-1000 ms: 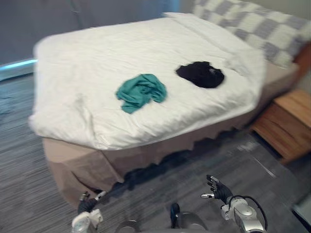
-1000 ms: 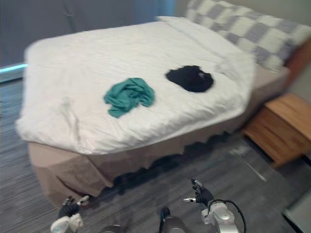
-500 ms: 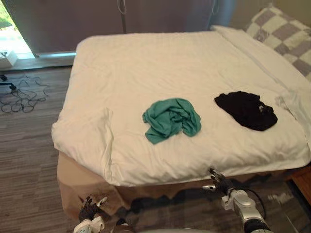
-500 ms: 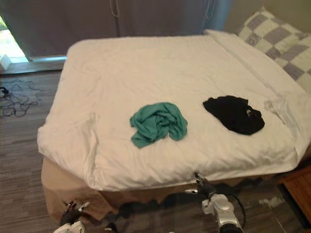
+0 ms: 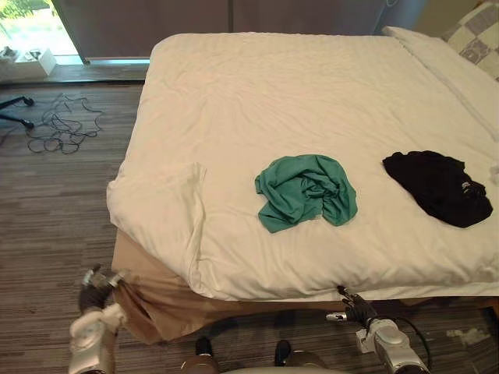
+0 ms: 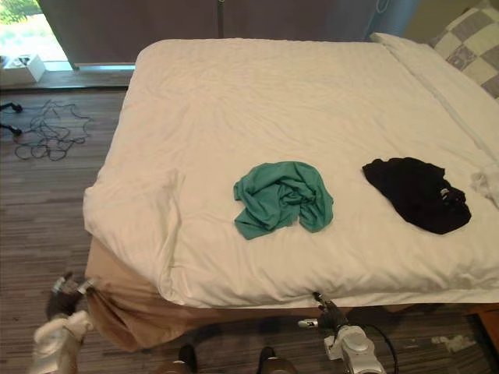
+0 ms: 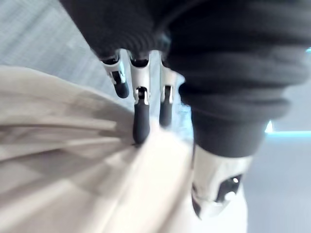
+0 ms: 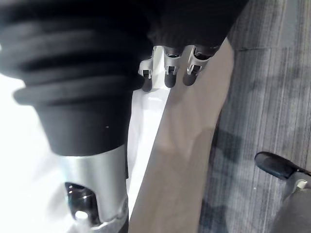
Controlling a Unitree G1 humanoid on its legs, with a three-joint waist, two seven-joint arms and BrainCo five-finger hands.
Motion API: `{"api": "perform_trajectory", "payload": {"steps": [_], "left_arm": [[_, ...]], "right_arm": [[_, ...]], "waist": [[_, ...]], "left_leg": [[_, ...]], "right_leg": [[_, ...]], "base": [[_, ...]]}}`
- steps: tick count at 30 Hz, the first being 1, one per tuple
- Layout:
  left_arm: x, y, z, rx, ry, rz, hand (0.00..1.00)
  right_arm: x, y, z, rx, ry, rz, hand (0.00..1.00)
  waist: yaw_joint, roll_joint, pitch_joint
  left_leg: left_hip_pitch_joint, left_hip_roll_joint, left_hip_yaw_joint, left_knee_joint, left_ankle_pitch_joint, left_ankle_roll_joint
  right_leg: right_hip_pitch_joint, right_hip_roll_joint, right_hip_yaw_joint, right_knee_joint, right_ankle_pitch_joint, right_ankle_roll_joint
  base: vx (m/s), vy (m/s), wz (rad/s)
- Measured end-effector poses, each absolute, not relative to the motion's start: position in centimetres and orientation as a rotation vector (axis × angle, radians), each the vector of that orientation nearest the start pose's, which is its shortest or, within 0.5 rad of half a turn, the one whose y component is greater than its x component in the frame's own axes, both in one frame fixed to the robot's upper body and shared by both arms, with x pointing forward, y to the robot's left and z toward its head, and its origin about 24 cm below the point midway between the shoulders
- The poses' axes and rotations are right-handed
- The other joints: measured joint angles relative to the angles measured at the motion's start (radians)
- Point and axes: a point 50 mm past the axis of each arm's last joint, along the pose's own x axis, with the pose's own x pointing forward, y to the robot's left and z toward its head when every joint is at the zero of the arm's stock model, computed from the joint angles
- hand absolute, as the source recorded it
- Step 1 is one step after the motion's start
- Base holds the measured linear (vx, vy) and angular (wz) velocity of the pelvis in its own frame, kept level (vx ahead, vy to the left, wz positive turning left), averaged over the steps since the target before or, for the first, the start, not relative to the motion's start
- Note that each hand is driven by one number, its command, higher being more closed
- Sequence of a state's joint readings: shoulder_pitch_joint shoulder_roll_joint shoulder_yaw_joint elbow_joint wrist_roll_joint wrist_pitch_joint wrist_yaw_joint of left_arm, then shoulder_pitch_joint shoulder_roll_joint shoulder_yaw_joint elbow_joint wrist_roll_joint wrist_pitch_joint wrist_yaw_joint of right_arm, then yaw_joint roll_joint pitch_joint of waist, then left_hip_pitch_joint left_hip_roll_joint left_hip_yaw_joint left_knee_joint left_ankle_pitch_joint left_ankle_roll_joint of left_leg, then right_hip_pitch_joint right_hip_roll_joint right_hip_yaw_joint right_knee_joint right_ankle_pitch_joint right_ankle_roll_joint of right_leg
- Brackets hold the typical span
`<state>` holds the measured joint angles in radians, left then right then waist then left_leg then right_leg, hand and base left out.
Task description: Tidy the bed and pick cloth on bed and put in laundry
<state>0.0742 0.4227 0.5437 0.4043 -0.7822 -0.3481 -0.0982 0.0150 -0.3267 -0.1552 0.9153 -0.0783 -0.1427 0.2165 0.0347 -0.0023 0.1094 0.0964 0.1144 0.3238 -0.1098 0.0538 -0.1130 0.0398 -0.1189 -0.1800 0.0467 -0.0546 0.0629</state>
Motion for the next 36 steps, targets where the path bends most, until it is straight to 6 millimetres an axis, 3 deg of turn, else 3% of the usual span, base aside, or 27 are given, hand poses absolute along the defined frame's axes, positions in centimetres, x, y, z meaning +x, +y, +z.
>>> {"api": "perform_trajectory", "payload": {"steps": [5, 9, 14, 15, 16, 18, 20, 23, 27, 36], "left_arm": [[13.0, 40.3, 4.0, -0.325, -0.269, 0.860, 0.00], [9.1, 42.5, 5.7, -0.247, -0.381, 1.010, 0.00], [9.3, 44.5, 10.2, -0.049, -0.453, 0.978, 0.00], [10.4, 44.8, 11.7, 0.043, -0.447, 0.936, 0.00], [10.4, 44.8, 11.7, 0.043, -0.447, 0.936, 0.00], [13.7, 44.1, 13.4, 0.170, -0.415, 0.816, 0.00], [15.8, 43.2, 13.6, 0.223, -0.368, 0.719, 0.00], [19.2, 41.3, 12.4, 0.256, -0.262, 0.592, 0.00], [22.4, 39.2, 10.7, 0.294, -0.145, 0.499, 0.00], [27.7, 35.8, 9.2, 0.334, -0.028, 0.451, 0.00]], "right_arm": [[15.1, -27.3, -11.3, -0.213, 0.823, -0.027, 0.00], [14.2, -27.1, -11.8, -0.197, 0.869, -0.035, 0.00], [13.7, -27.2, -12.1, -0.189, 0.911, -0.042, 0.00], [13.4, -27.3, -12.1, -0.191, 0.920, -0.043, 0.00], [13.4, -27.3, -12.1, -0.191, 0.920, -0.043, 0.00], [13.0, -27.5, -12.0, -0.205, 0.920, -0.038, 0.00], [13.0, -27.3, -12.0, -0.214, 0.921, -0.014, 0.00], [13.3, -26.6, -11.7, -0.228, 0.882, 0.035, 0.00], [13.7, -25.6, -11.6, -0.233, 0.840, 0.079, 0.00], [14.4, -24.1, -11.5, -0.237, 0.800, 0.121, 0.00]], "waist": [[0.022, -0.024, -0.018], [0.034, -0.044, -0.031], [0.034, -0.040, -0.040], [0.031, -0.030, -0.054], [0.031, -0.030, -0.054], [0.019, -0.015, -0.072], [0.016, -0.010, -0.072], [0.007, -0.011, -0.072], [-0.018, -0.021, -0.067], [-0.048, -0.016, -0.030]], "left_leg": [[0.011, -0.001, 0.016, -0.001, -0.014, -0.001], [0.012, -0.005, 0.017, -0.001, -0.018, -0.003], [0.027, -0.003, 0.045, -0.001, -0.019, -0.004], [0.027, 0.001, 0.077, -0.001, -0.023, -0.004], [0.027, 0.001, 0.077, -0.001, -0.023, -0.004], [0.039, 0.013, 0.163, -0.001, -0.025, -0.005], [0.045, 0.014, 0.179, -0.001, -0.022, -0.012], [0.045, 0.016, 0.203, -0.001, -0.024, -0.017], [0.046, 0.018, 0.242, -0.001, -0.023, -0.023], [0.009, 0.046, 0.306, 0.005, -0.014, -0.033]], "right_leg": [[0.040, -0.001, -0.011, -0.063, 0.021, 0.009], [0.073, -0.008, -0.044, -0.102, 0.031, 0.018], [0.101, -0.009, -0.061, -0.114, 0.031, 0.019], [0.102, -0.010, -0.059, -0.115, 0.031, 0.019], [0.102, -0.010, -0.059, -0.115, 0.031, 0.019], [0.097, -0.012, -0.059, -0.114, 0.030, 0.021], [0.089, -0.011, -0.044, -0.112, 0.031, 0.021], [0.081, -0.010, -0.023, -0.109, 0.033, 0.022], [0.061, -0.009, 0.004, -0.108, 0.039, 0.024], [-0.027, 0.018, 0.032, -0.075, 0.079, 0.012]], "base": [[0.06, 0.019, -0.02], [0.06, 0.014, 0.14], [0.01, 0.001, 0.05], [-0.03, 0.006, -0.05], [0.00, 0.000, 0.00], [0.00, 0.000, 0.00], [0.00, 0.013, -0.18], [0.04, 0.009, -0.21], [0.04, 0.003, -0.21], [0.00, -0.018, -0.20]]}}
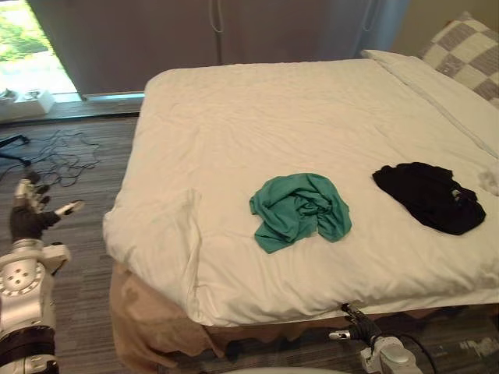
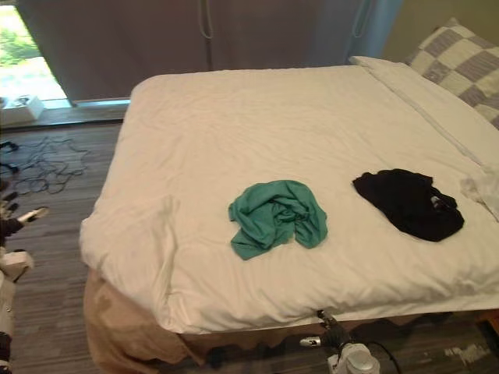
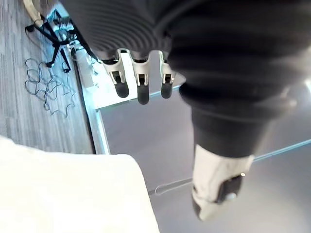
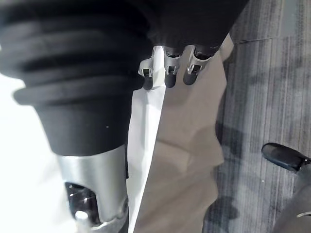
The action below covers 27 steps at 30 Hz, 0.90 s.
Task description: Tidy the bed and pick cloth on bed and put in laundry
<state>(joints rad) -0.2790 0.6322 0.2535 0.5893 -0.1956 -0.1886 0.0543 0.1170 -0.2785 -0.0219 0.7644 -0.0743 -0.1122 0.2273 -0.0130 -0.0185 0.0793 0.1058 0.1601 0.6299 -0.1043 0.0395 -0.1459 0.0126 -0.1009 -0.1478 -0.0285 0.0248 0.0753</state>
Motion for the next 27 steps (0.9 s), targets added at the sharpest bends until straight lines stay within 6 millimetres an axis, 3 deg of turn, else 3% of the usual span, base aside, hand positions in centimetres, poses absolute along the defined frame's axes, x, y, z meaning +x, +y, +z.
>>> {"api": "perform_trajectory", "payload": {"steps": [2, 5, 9, 10, 13, 21, 27], "left_arm": [[28.6, 35.3, 9.2, 0.350, -0.014, 0.439, 0.00], [31.4, 34.1, 11.1, 0.379, -0.036, 0.439, 0.00], [33.1, 32.9, 11.0, 0.429, 0.004, 0.443, 0.00], [33.6, 32.5, 11.0, 0.476, 0.021, 0.439, 1.00], [34.2, 31.8, 11.5, 0.582, 0.016, 0.444, 1.00], [34.2, 31.6, 10.1, 0.917, 0.137, 0.423, 1.00], [33.7, 31.9, 8.9, 0.965, 0.185, 0.384, 1.00]], "right_arm": [[15.6, -23.6, -10.9, -0.245, 0.752, 0.131, 0.00], [18.6, -22.9, -9.1, -0.234, 0.630, 0.127, 0.00], [21.7, -22.4, -6.6, -0.224, 0.491, 0.121, 0.00], [22.6, -22.2, -5.7, -0.222, 0.451, 0.130, 0.00], [23.6, -22.5, -5.0, -0.237, 0.435, 0.137, 0.00], [26.0, -21.9, -2.8, -0.255, 0.359, 0.187, 0.00], [26.4, -21.9, -3.0, -0.279, 0.374, 0.222, 0.00]], "waist": [[0.000, -0.009, 0.038], [-0.001, -0.035, 0.111], [-0.005, -0.038, 0.179], [-0.008, -0.038, 0.195], [-0.012, -0.037, 0.219], [-0.021, -0.029, 0.235], [-0.027, -0.022, 0.232]], "left_leg": [[-0.019, 0.007, 0.010, 0.000, 0.005, 0.002], [-0.124, 0.018, 0.020, 0.023, 0.007, 0.023], [-0.174, 0.023, 0.049, 0.022, 0.021, 0.032], [-0.193, 0.023, 0.057, 0.022, 0.026, 0.035], [-0.209, 0.024, 0.074, 0.022, 0.032, 0.039], [-0.201, 0.023, 0.107, -0.002, 0.055, 0.037], [-0.174, 0.018, 0.105, -0.006, 0.065, 0.035]], "right_leg": [[-0.032, 0.006, 0.013, 0.023, 0.002, -0.004], [-0.136, 0.009, 0.040, 0.025, 0.046, -0.013], [-0.202, 0.015, 0.077, 0.021, 0.090, -0.018], [-0.226, 0.016, 0.089, 0.020, 0.102, -0.019], [-0.243, 0.018, 0.110, 0.004, 0.120, -0.018], [-0.259, 0.031, 0.154, -0.005, 0.139, -0.016], [-0.229, 0.027, 0.147, -0.013, 0.133, -0.011]], "base": [[-0.13, -0.041, -0.13], [-0.17, -0.042, -0.09], [-0.13, -0.017, -0.21], [-0.06, -0.007, -0.14], [-0.04, 0.004, -0.12], [-0.03, 0.002, -0.12], [-0.04, -0.012, -0.01]]}}
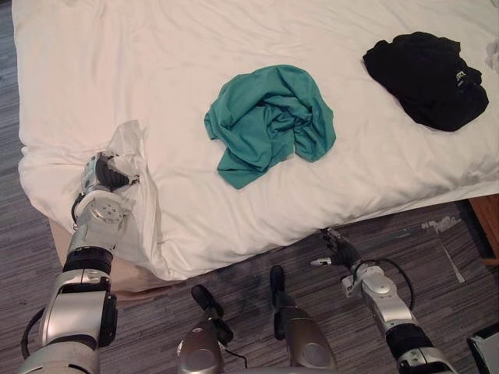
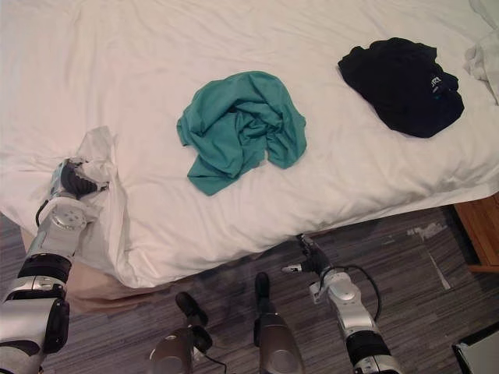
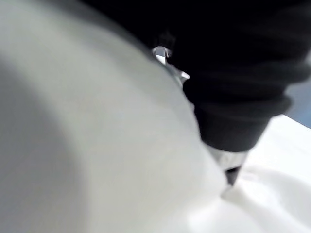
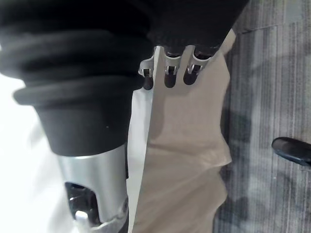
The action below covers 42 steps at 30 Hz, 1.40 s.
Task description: Tidy the bed and pick cloth on bed and put in laundry
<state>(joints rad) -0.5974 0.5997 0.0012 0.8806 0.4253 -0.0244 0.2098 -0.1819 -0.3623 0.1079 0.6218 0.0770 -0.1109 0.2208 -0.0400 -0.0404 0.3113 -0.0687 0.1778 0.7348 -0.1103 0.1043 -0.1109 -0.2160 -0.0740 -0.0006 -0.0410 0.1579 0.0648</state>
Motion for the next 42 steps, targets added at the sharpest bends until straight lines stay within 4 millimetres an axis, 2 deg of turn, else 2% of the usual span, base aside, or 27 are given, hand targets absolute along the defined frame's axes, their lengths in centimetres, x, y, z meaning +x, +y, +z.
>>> {"api": "perform_trajectory", "payload": {"steps": [2, 3, 6, 7, 8, 9, 10, 11, 13, 14, 15, 16, 17, 18, 20, 21, 24, 25, 27, 29, 32, 33, 34, 35, 37, 40, 42], "left_arm": [[32.8, 31.9, 7.3, 0.951, 0.209, 0.354, 1.00], [31.7, 31.6, 5.3, 0.919, 0.242, 0.316, 1.00], [28.8, 31.2, 1.6, 0.855, 0.326, 0.277, 1.00], [27.1, 31.4, 0.0, 0.808, 0.370, 0.292, 0.00], [26.5, 31.6, -0.6, 0.789, 0.390, 0.304, 0.00], [24.8, 32.2, -1.7, 0.752, 0.439, 0.343, 0.00], [21.9, 33.6, -3.3, 0.697, 0.522, 0.421, 0.00], [20.7, 34.2, -3.8, 0.679, 0.559, 0.452, 0.00], [14.7, 37.0, -6.1, 0.597, 0.765, 0.624, 0.00], [13.4, 37.3, -6.5, 0.576, 0.808, 0.661, 0.00], [10.6, 37.8, -7.6, 0.522, 0.912, 0.747, 0.00], [8.9, 37.7, -8.3, 0.495, 0.984, 0.791, 0.00], [5.6, 37.2, -9.7, 0.448, 1.122, 0.856, 0.00], [3.9, 36.9, -10.2, 0.431, 1.194, 0.883, 0.00], [-2.5, 35.2, -11.7, 0.355, 1.448, 0.995, 0.00], [-4.6, 34.5, -11.8, 0.335, 1.519, 1.048, 0.00], [-8.2, 34.2, -11.3, 0.297, 1.591, 1.189, 0.00], [-8.9, 34.5, -10.9, 0.287, 1.587, 1.248, 0.00], [-8.7, 35.6, -10.3, 0.286, 1.526, 1.306, 0.00], [-7.6, 36.7, -9.8, 0.278, 1.424, 1.313, 0.00], [-4.3, 37.5, -9.8, 0.254, 1.205, 1.237, 0.00], [-3.5, 37.3, -10.0, 0.237, 1.162, 1.212, 0.00], [-1.2, 36.2, -10.7, 0.203, 1.086, 1.140, 0.00], [-0.7, 35.9, -10.9, 0.194, 1.071, 1.123, 0.00], [2.0, 33.1, -12.4, 0.147, 1.016, 0.997, 0.00], [3.4, 29.7, -13.8, 0.096, 1.016, 0.870, 0.00], [4.2, 27.8, -14.4, 0.073, 1.015, 0.802, 0.00]], "right_arm": [[25.3, -22.4, -4.3, -0.287, 0.435, 0.215, 0.00], [24.2, -22.9, -5.2, -0.299, 0.480, 0.204, 0.00], [20.9, -23.8, -8.0, -0.284, 0.619, 0.179, 0.00], [19.4, -23.9, -9.2, -0.283, 0.686, 0.175, 0.00], [18.8, -24.0, -9.6, -0.271, 0.710, 0.164, 0.00], [17.8, -24.2, -10.4, -0.249, 0.756, 0.137, 0.00], [16.6, -24.4, -11.4, -0.234, 0.816, 0.116, 0.00], [16.1, -24.5, -11.7, -0.225, 0.836, 0.107, 0.00], [14.4, -24.8, -12.7, -0.195, 0.918, 0.063, 0.00], [14.1, -25.0, -12.9, -0.190, 0.936, 0.054, 0.00], [13.3, -25.4, -13.3, -0.169, 0.975, 0.024, 0.00], [13.1, -25.7, -13.4, -0.156, 0.991, 0.002, 0.00], [12.8, -26.2, -13.4, -0.130, 1.005, -0.036, 0.00], [12.7, -26.4, -13.4, -0.121, 1.011, -0.049, 0.00], [12.1, -27.1, -13.5, -0.067, 1.046, -0.111, 0.00], [11.5, -27.5, -13.7, -0.025, 1.073, -0.157, 0.00], [10.0, -28.1, -14.1, 0.067, 1.130, -0.253, 0.00], [9.5, -28.4, -14.1, 0.120, 1.145, -0.307, 0.00], [8.8, -29.0, -14.2, 0.209, 1.162, -0.419, 0.00], [8.2, -29.7, -14.1, 0.296, 1.158, -0.536, 0.00], [6.7, -30.9, -14.0, 0.432, 1.155, -0.782, 0.00], [6.4, -31.2, -13.9, 0.459, 1.149, -0.839, 1.00], [5.8, -31.8, -13.7, 0.495, 1.135, -0.948, 1.00], [5.7, -31.9, -13.7, 0.500, 1.132, -0.969, 1.00], [5.4, -32.7, -13.3, 0.541, 1.092, -1.099, 1.00], [5.7, -34.1, -12.3, 0.501, 1.011, -1.205, 1.00], [6.7, -36.2, -10.5, 0.412, 0.865, -1.282, 1.00]], "waist": [[-0.005, 0.004, -0.004], [-0.005, 0.018, -0.017], [0.006, 0.034, -0.073], [0.021, 0.036, -0.108], [0.027, 0.036, -0.117], [0.039, 0.035, -0.131], [0.052, 0.032, -0.153], [0.056, 0.032, -0.165], [0.078, 0.023, -0.199], [0.083, 0.021, -0.204], [0.095, 0.016, -0.217], [0.099, 0.015, -0.222], [0.103, 0.013, -0.226], [0.103, 0.013, -0.231], [0.106, 0.014, -0.253], [0.118, 0.012, -0.265], [0.134, 0.015, -0.279], [0.133, 0.018, -0.283], [0.129, 0.024, -0.290], [0.122, 0.027, -0.301], [0.096, 0.026, -0.324], [0.092, 0.024, -0.329], [0.079, 0.019, -0.334], [0.076, 0.017, -0.335], [0.054, 0.006, -0.340], [0.032, -0.010, -0.347], [0.019, -0.020, -0.347]], "left_leg": [[0.037, -0.011, -0.010, 0.000, 0.004, -0.005], [0.056, -0.015, -0.027, 0.000, 0.001, -0.003], [0.072, -0.023, -0.062, 0.000, -0.007, -0.002], [0.072, -0.025, -0.081, 0.000, -0.011, -0.002], [0.077, -0.026, -0.090, 0.000, -0.013, -0.002], [0.093, -0.029, -0.109, 0.000, -0.014, -0.003], [0.113, -0.032, -0.128, 0.000, -0.024, -0.008], [0.117, -0.033, -0.135, 0.000, -0.027, -0.009], [0.141, -0.040, -0.167, 0.000, -0.038, -0.012], [0.144, -0.042, -0.172, 0.000, -0.040, -0.012], [0.146, -0.049, -0.187, 0.000, -0.044, -0.011], [0.149, -0.054, -0.200, 0.000, -0.045, -0.011], [0.161, -0.062, -0.210, 0.000, -0.052, -0.010], [0.165, -0.065, -0.213, -0.001, -0.055, -0.010], [0.176, -0.073, -0.221, -0.001, -0.065, -0.010], [0.177, -0.075, -0.223, -0.001, -0.068, -0.009], [0.175, -0.073, -0.222, -0.001, -0.075, -0.013], [0.175, -0.071, -0.218, -0.001, -0.078, -0.016], [0.175, -0.065, -0.193, -0.001, -0.081, -0.021], [0.176, -0.062, -0.179, -0.001, -0.083, -0.023], [0.176, -0.056, -0.133, -0.001, -0.081, -0.025], [0.176, -0.054, -0.121, -0.001, -0.081, -0.025], [0.177, -0.052, -0.103, -0.001, -0.082, -0.027], [0.178, -0.051, -0.100, -0.001, -0.083, -0.027], [0.188, -0.048, -0.069, -0.001, -0.085, -0.030], [0.219, -0.043, -0.026, -0.001, -0.099, -0.042], [0.236, -0.037, 0.006, -0.001, -0.108, -0.048]], "right_leg": [[0.047, -0.016, -0.033, -0.001, -0.039, 0.010], [0.077, -0.022, -0.053, 0.002, -0.060, 0.013], [0.116, -0.036, -0.109, 0.006, -0.097, 0.023], [0.129, -0.041, -0.131, 0.007, -0.107, 0.026], [0.138, -0.043, -0.142, 0.008, -0.110, 0.024], [0.167, -0.047, -0.162, 0.009, -0.116, 0.021], [0.201, -0.052, -0.185, 0.009, -0.130, 0.025], [0.209, -0.054, -0.193, 0.009, -0.134, 0.028], [0.250, -0.063, -0.230, 0.008, -0.156, 0.031], [0.257, -0.066, -0.242, 0.008, -0.160, 0.033], [0.273, -0.073, -0.264, 0.007, -0.167, 0.038], [0.285, -0.078, -0.278, 0.007, -0.171, 0.043], [0.306, -0.086, -0.302, 0.004, -0.177, 0.043], [0.312, -0.088, -0.305, 0.004, -0.180, 0.043], [0.328, -0.098, -0.320, 0.004, -0.192, 0.049], [0.333, -0.099, -0.325, 0.004, -0.195, 0.050], [0.333, -0.095, -0.339, 0.003, -0.201, 0.047], [0.335, -0.093, -0.343, 0.003, -0.202, 0.045], [0.339, -0.090, -0.344, 0.004, -0.205, 0.041], [0.337, -0.089, -0.344, 0.004, -0.208, 0.037], [0.315, -0.085, -0.315, 0.012, -0.209, 0.036], [0.310, -0.083, -0.304, 0.017, -0.209, 0.035], [0.299, -0.081, -0.286, 0.022, -0.208, 0.035], [0.297, -0.081, -0.284, 0.023, -0.208, 0.035], [0.279, -0.076, -0.255, 0.040, -0.207, 0.033], [0.275, -0.068, -0.219, 0.050, -0.206, 0.032], [0.265, -0.060, -0.190, 0.057, -0.201, 0.026]], "base": [[-0.01, -0.020, 0.22], [0.00, -0.015, 0.31], [0.06, 0.004, 0.44], [0.11, 0.008, 0.48], [0.13, 0.016, 0.49], [0.12, 0.020, 0.50], [0.15, 0.021, 0.47], [0.13, 0.010, 0.42], [0.15, 0.004, 0.36], [0.12, 0.005, 0.41], [0.08, 0.008, 0.41], [0.11, 0.025, 0.49], [0.08, 0.025, 0.32], [0.07, 0.026, 0.22], [0.09, 0.022, 0.16], [0.08, 0.013, 0.16], [0.01, -0.015, 0.12], [-0.01, -0.025, 0.09], [-0.03, -0.022, 0.01], [0.01, -0.004, -0.02], [0.03, 0.001, -0.23], [0.05, 0.007, -0.48], [0.05, 0.005, -0.31], [0.03, 0.005, -0.35], [0.03, 0.011, -0.38], [0.03, 0.011, -0.50], [0.01, -0.001, -0.52]]}}
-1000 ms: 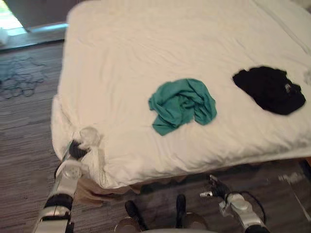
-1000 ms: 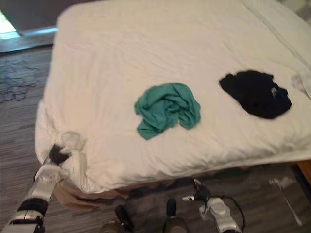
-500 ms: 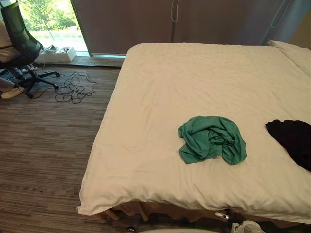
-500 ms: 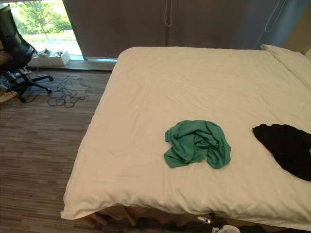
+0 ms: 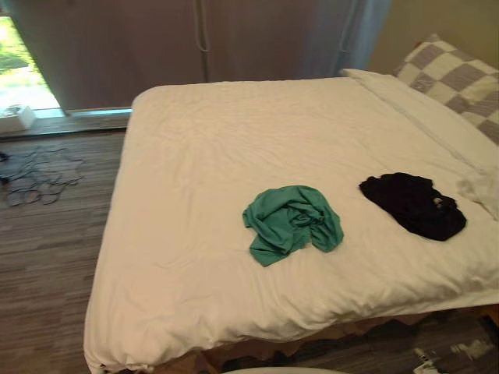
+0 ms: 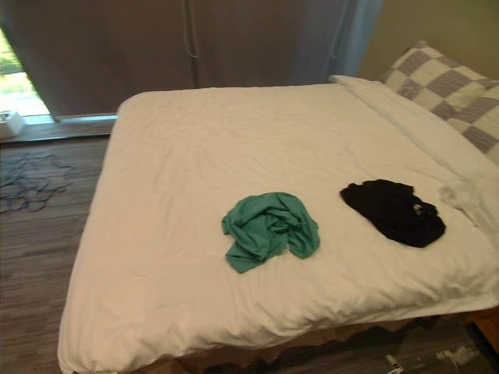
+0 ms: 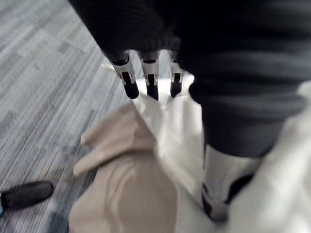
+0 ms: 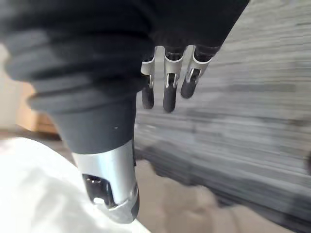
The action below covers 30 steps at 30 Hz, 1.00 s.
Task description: Tidy the bed and pick cloth on bed and put in laundry
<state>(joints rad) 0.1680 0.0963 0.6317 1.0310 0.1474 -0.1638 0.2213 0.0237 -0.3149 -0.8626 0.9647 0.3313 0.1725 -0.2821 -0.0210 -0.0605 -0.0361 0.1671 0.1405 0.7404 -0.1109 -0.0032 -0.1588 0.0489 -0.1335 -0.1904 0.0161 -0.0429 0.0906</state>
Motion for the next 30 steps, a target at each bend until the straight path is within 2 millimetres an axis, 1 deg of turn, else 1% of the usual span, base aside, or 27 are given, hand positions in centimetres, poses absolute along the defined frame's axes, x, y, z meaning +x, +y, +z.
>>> {"api": "perform_trajectory", "payload": {"steps": [1, 2, 3, 4, 5, 6, 7, 8, 9, 10, 11, 12, 13, 14, 15, 16, 17, 18, 19, 20, 21, 22, 24, 25, 27, 28, 30], "left_arm": [[4.1, 27.7, -14.5, 0.069, 1.018, 0.813, 0.00], [3.7, 27.9, -14.4, 0.078, 1.026, 0.812, 0.00], [3.3, 27.7, -14.5, 0.088, 1.039, 0.791, 0.00], [3.2, 27.7, -14.5, 0.089, 1.041, 0.786, 0.00], [3.1, 27.6, -14.6, 0.087, 1.047, 0.776, 0.00], [2.9, 27.4, -14.7, 0.081, 1.060, 0.764, 0.00], [2.8, 27.3, -14.7, 0.082, 1.067, 0.758, 0.00], [2.6, 27.3, -14.8, 0.096, 1.080, 0.737, 0.00], [2.5, 27.3, -14.8, 0.105, 1.085, 0.727, 0.00], [2.5, 27.2, -14.8, 0.114, 1.086, 0.713, 0.00], [2.3, 27.1, -14.8, 0.121, 1.090, 0.700, 0.00], [2.2, 27.1, -14.8, 0.124, 1.094, 0.696, 0.00], [2.1, 26.9, -14.9, 0.115, 1.113, 0.672, 0.00], [2.1, 26.8, -15.0, 0.114, 1.116, 0.662, 0.00], [2.2, 26.6, -15.0, 0.114, 1.117, 0.651, 0.00], [2.3, 26.6, -15.0, 0.114, 1.116, 0.645, 0.00], [2.4, 26.6, -15.0, 0.113, 1.115, 0.641, 0.00], [2.6, 26.7, -15.1, 0.110, 1.115, 0.634, 0.00], [2.8, 26.7, -15.1, 0.110, 1.117, 0.633, 0.00], [3.0, 26.7, -15.1, 0.113, 1.116, 0.627, 0.00], [3.1, 26.6, -15.1, 0.115, 1.119, 0.624, 0.00], [3.1, 26.6, -15.1, 0.115, 1.121, 0.623, 0.00], [3.4, 26.4, -15.3, 0.111, 1.133, 0.618, 0.00], [3.5, 26.3, -15.3, 0.113, 1.142, 0.613, 0.00], [3.3, 26.3, -15.4, 0.119, 1.159, 0.609, 0.00], [3.2, 26.3, -15.5, 0.119, 1.170, 0.609, 0.00], [3.7, 26.4, -15.5, 0.120, 1.176, 0.611, 0.00]], "right_arm": [[7.2, -36.9, -9.7, 0.376, 0.807, -1.298, 1.00], [8.3, -37.9, -8.2, 0.317, 0.706, -1.307, 1.00], [9.9, -38.6, -6.4, 0.247, 0.594, -1.290, 1.00], [10.6, -38.9, -5.6, 0.223, 0.546, -1.282, 1.00], [12.3, -39.1, -3.7, 0.152, 0.449, -1.234, 1.00], [15.0, -38.6, -0.8, 0.063, 0.293, -1.139, 1.00], [16.1, -38.2, 0.3, 0.041, 0.239, -1.094, 1.00], [18.5, -36.6, 2.9, -0.036, 0.114, -0.963, 1.00], [19.9, -35.3, 4.4, -0.083, 0.035, -0.868, 1.00], [21.0, -34.1, 5.7, -0.118, -0.033, -0.779, 1.00], [22.6, -32.2, 7.5, -0.162, -0.126, -0.627, 1.00], [23.0, -31.6, 7.9, -0.172, -0.147, -0.585, 1.00], [24.4, -29.4, 9.4, -0.201, -0.222, -0.394, 1.00], [24.8, -28.6, 9.9, -0.211, -0.241, -0.325, 1.00], [25.5, -27.2, 10.9, -0.229, -0.276, -0.204, 1.00], [26.5, -25.3, 11.9, -0.225, -0.307, -0.023, 1.00], [26.9, -24.7, 12.3, -0.217, -0.318, 0.045, 1.00], [27.5, -23.0, 13.3, -0.188, -0.348, 0.200, 1.00], [27.8, -22.0, 13.9, -0.164, -0.371, 0.278, 1.00], [28.1, -20.2, 14.5, -0.127, -0.391, 0.409, 1.00], [28.2, -18.3, 14.9, -0.096, -0.392, 0.539, 1.00], [28.3, -17.8, 14.9, -0.088, -0.390, 0.573, 1.00], [28.4, -15.3, 14.6, -0.039, -0.349, 0.739, 1.00], [28.4, -13.4, 14.2, -0.005, -0.310, 0.846, 1.00], [28.0, -10.6, 13.4, 0.043, -0.258, 0.970, 1.00], [27.6, -8.8, 12.9, 0.067, -0.229, 1.041, 1.00], [26.8, -5.1, 11.9, 0.118, -0.157, 1.183, 1.00]], "waist": [[-0.003, -0.004, 0.003], [-0.004, -0.004, 0.004], [-0.004, -0.002, 0.005], [-0.005, -0.001, 0.010], [-0.007, 0.003, 0.013], [-0.011, 0.009, 0.014], [-0.015, 0.009, 0.014], [-0.018, 0.008, 0.015], [-0.018, 0.015, 0.007], [-0.018, 0.015, 0.008], [-0.017, 0.014, 0.007], [-0.017, 0.014, 0.007], [-0.017, 0.015, 0.008], [-0.017, 0.015, 0.007], [-0.018, 0.015, 0.008], [-0.019, 0.011, 0.010], [-0.019, 0.010, 0.012], [-0.019, 0.008, 0.012], [-0.019, 0.006, 0.014], [-0.019, -0.001, 0.020], [-0.012, -0.003, 0.020], [-0.010, -0.003, 0.020], [-0.003, -0.005, 0.021], [0.004, -0.004, 0.022], [0.017, -0.003, 0.029], [0.021, -0.002, 0.031], [0.029, -0.004, 0.068]], "left_leg": [[0.006, 0.002, 0.010, 0.000, -0.001, -0.002], [0.013, 0.006, 0.022, 0.000, -0.007, -0.007], [0.020, 0.007, 0.034, 0.000, -0.007, -0.008], [0.028, 0.006, 0.039, 0.001, -0.007, -0.008], [0.037, 0.004, 0.046, 0.006, -0.007, -0.009], [0.040, 0.002, 0.048, 0.006, -0.007, -0.009], [0.040, 0.002, 0.048, 0.006, -0.007, -0.008], [0.037, 0.002, 0.047, 0.005, -0.009, -0.010], [0.030, 0.000, 0.046, 0.006, -0.009, -0.011], [0.023, -0.003, 0.046, 0.006, -0.008, -0.011], [0.010, -0.012, 0.041, 0.006, -0.005, -0.008], [0.006, -0.013, 0.040, 0.006, -0.004, -0.007], [-0.003, -0.017, 0.015, 0.006, -0.003, -0.006], [-0.006, -0.017, 0.003, 0.006, -0.003, -0.006], [-0.011, -0.017, -0.020, 0.006, -0.003, -0.006], [-0.013, -0.016, -0.045, 0.006, -0.003, -0.006], [-0.014, -0.016, -0.056, 0.006, -0.003, -0.006], [-0.027, -0.014, -0.081, 0.006, -0.002, -0.003], [-0.030, -0.014, -0.091, 0.006, 0.001, 0.001], [-0.032, -0.012, -0.098, 0.006, 0.003, 0.003], [-0.043, -0.011, -0.112, 0.006, 0.006, 0.008], [-0.046, -0.011, -0.117, 0.006, 0.007, 0.009], [-0.057, -0.009, -0.133, 0.006, 0.012, 0.015], [-0.065, -0.009, -0.148, 0.006, 0.016, 0.018], [-0.071, -0.009, -0.156, 0.006, 0.019, 0.021], [-0.082, -0.009, -0.166, 0.006, 0.024, 0.023], [-0.106, -0.007, -0.184, 0.006, 0.039, 0.028]], "right_leg": [[-0.001, 0.003, 0.007, 0.001, 0.003, -0.002], [-0.006, 0.009, 0.017, 0.005, 0.006, -0.006], [-0.015, 0.008, 0.033, 0.015, 0.006, -0.007], [-0.014, 0.008, 0.039, 0.015, 0.008, -0.009], [-0.015, 0.008, 0.046, 0.015, 0.008, -0.010], [-0.015, 0.007, 0.056, 0.015, 0.008, -0.010], [-0.016, 0.012, 0.062, 0.013, 0.009, -0.009], [-0.024, 0.012, 0.069, 0.007, 0.011, -0.007], [-0.032, 0.010, 0.073, 0.005, 0.011, -0.007], [-0.040, 0.010, 0.074, 0.003, 0.011, -0.007], [-0.056, 0.010, 0.084, 0.003, 0.011, -0.007], [-0.060, 0.009, 0.087, 0.003, 0.011, -0.007], [-0.065, 0.008, 0.087, 0.003, 0.011, -0.007], [-0.065, 0.008, 0.087, 0.004, 0.011, -0.007], [-0.067, 0.009, 0.084, 0.006, 0.011, -0.007], [-0.067, 0.009, 0.082, 0.007, 0.011, -0.007], [-0.067, 0.009, 0.081, 0.007, 0.011, -0.007], [-0.069, 0.009, 0.070, 0.006, 0.012, -0.008], [-0.068, 0.008, 0.062, 0.005, 0.013, -0.009], [-0.067, 0.009, 0.059, 0.004, 0.014, -0.011], [-0.066, 0.009, 0.052, -0.002, 0.017, -0.013], [-0.066, 0.009, 0.048, -0.003, 0.018, -0.013], [-0.066, 0.009, 0.039, -0.009, 0.025, -0.020], [-0.064, 0.008, 0.035, -0.014, 0.029, -0.023], [-0.060, 0.008, 0.033, -0.021, 0.032, -0.024], [-0.067, 0.007, 0.029, -0.021, 0.032, -0.025], [-0.080, 0.007, 0.017, -0.020, 0.037, -0.029]], "base": [[-0.01, -0.005, -0.39], [-0.01, -0.009, -0.40], [-0.01, -0.008, -0.37], [0.00, 0.007, -0.31], [-0.02, 0.008, -0.22], [-0.03, 0.003, -0.17], [-0.09, -0.025, -0.09], [-0.09, -0.026, -0.07], [-0.09, -0.023, -0.08], [-0.07, -0.018, -0.10], [-0.06, -0.018, -0.08], [-0.07, -0.029, -0.08], [0.00, 0.000, 0.00], [-0.02, -0.027, 0.06], [-0.02, -0.023, 0.11], [-0.03, -0.021, 0.10], [-0.04, -0.022, 0.18], [-0.03, -0.017, 0.24], [-0.04, -0.017, 0.27], [-0.04, -0.014, 0.22], [-0.05, -0.014, 0.18], [-0.04, -0.015, 0.25], [-0.03, -0.010, 0.25], [-0.03, -0.004, 0.24], [-0.04, -0.009, 0.18], [-0.05, -0.017, 0.22], [-0.08, -0.023, 0.23]]}}
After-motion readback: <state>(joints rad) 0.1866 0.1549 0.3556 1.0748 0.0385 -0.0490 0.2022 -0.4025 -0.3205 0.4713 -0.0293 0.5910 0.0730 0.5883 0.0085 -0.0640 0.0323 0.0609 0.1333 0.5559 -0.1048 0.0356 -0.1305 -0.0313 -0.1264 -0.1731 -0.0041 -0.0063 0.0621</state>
